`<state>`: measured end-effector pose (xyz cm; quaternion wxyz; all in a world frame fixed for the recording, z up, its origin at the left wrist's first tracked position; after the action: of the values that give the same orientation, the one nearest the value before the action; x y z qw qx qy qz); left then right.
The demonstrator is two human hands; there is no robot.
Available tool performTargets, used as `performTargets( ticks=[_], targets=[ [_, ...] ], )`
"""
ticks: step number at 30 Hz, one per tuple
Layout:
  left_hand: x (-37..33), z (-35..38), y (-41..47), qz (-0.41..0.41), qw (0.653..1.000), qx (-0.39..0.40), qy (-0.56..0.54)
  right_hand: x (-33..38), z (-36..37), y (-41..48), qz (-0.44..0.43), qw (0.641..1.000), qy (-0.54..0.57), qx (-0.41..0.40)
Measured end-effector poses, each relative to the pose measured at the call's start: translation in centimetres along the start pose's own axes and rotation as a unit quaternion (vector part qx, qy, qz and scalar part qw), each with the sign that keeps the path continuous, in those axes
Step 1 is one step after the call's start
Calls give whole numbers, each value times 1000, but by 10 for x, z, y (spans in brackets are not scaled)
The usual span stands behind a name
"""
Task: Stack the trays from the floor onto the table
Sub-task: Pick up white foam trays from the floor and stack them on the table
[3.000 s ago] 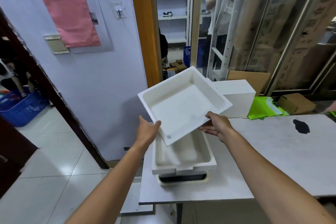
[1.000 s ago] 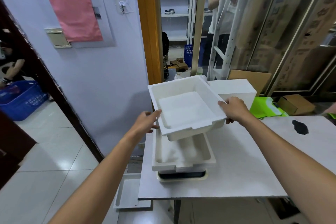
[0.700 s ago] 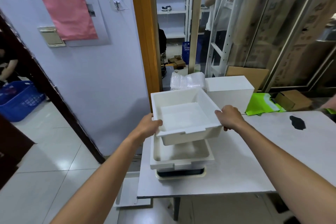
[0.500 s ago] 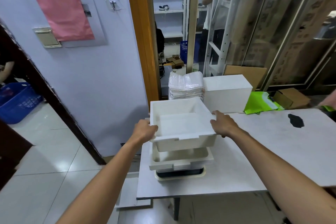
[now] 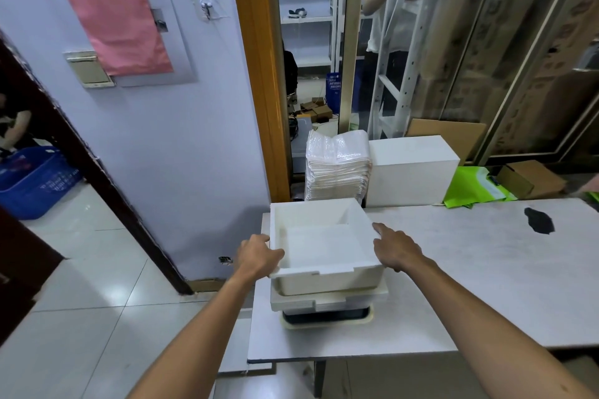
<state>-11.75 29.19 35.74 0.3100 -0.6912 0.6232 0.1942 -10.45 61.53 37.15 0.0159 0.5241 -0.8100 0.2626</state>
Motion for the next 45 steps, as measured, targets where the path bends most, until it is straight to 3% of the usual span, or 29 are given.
performTargets(
  ticks=[25,36,45],
  targets=[
    [-4,21,0,39,987,38,149,-1,34,15,22,999,-13,38],
    [5,31,-4,26,968,159,193,0,46,17,12,998,-39,47],
    [12,39,-3,4,969,172,176,-1,52,15,3,995,-72,70]
  ],
)
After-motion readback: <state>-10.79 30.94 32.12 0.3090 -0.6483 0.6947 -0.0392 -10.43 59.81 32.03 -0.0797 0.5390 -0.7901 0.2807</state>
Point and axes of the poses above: each hand's wrist, its own y-axis towards the middle knuckle, its own z-axis out of the palm, x = y × z, the point moved 6 cm from there along y, towards the middle knuckle, and after that the axes turned 9 degrees about z, right-handed, at the moved point
